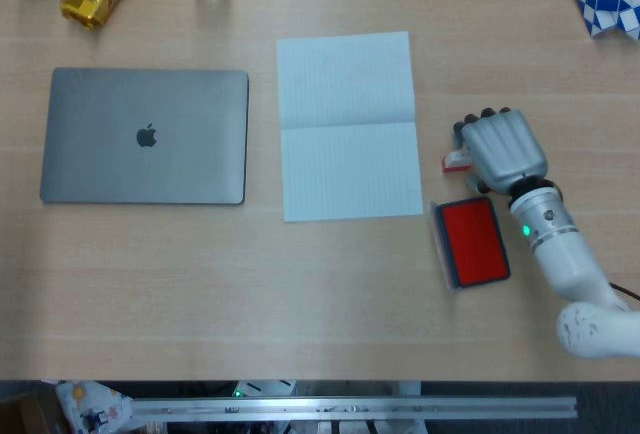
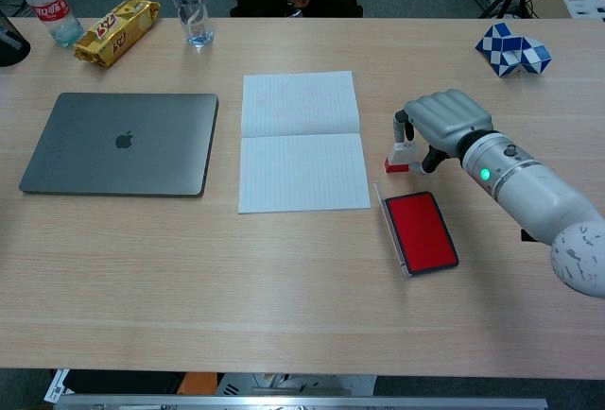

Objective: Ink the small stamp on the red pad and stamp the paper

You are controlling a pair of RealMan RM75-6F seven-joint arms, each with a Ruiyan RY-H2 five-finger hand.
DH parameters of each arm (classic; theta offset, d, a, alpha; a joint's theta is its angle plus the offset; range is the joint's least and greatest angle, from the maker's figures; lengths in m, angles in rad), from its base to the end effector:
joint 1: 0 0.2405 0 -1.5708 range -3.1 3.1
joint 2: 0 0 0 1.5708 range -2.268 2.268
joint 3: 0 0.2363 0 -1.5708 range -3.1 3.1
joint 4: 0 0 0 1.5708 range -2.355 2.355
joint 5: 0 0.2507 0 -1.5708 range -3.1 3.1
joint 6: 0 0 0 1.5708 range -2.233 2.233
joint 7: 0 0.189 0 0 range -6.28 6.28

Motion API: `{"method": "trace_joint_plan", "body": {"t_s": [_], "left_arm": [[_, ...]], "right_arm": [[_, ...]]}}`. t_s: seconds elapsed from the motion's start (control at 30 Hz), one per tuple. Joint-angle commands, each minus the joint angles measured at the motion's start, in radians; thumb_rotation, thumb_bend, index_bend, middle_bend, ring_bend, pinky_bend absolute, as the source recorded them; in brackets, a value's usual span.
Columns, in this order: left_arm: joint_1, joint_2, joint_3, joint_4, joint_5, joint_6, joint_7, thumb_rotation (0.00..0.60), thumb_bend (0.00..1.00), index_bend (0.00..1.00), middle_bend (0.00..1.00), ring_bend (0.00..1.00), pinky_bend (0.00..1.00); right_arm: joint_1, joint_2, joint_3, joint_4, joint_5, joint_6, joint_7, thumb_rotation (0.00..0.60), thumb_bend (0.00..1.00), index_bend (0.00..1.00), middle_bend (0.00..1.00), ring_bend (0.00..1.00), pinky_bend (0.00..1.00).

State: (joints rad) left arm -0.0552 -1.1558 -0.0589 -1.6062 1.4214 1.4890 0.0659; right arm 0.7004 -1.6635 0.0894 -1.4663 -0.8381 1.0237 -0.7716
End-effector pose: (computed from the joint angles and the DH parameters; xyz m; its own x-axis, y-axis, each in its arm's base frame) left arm -0.3247 0.2199 0.1094 0.4203 0.0085 0.9074 0.9029 0.0951 -0.4191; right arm -0.1701 -0.3389 -0.1171 0.6505 -0.3525 0.6728 -0.7594 -0.2882 0.5833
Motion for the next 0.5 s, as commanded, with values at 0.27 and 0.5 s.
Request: {"method": "trace_joint_plan", "body": {"t_s": [0.27,0.5], "left_arm": [[0.002,0.000,-0.001,0.006,-0.004,0.000,-0.005,0.600,0.21,0.09,0.01,0.01,0.00],[0.002,-0.002,-0.001,0.009,-0.008,-0.003,-0.006,0.600,0.21,0.09,0.01,0.01,0.00]], "right_arm": [[0.015,-0.015,0.009,0.007,0.005,0.004,-0.003,0.600,0.26,0.46,0.44,0.35,0.42],[0.019,-0.013,0.009,0.009,0.021,0.003,-0.010,0.600,0.28,0.46,0.44,0.35,0.42]]}}
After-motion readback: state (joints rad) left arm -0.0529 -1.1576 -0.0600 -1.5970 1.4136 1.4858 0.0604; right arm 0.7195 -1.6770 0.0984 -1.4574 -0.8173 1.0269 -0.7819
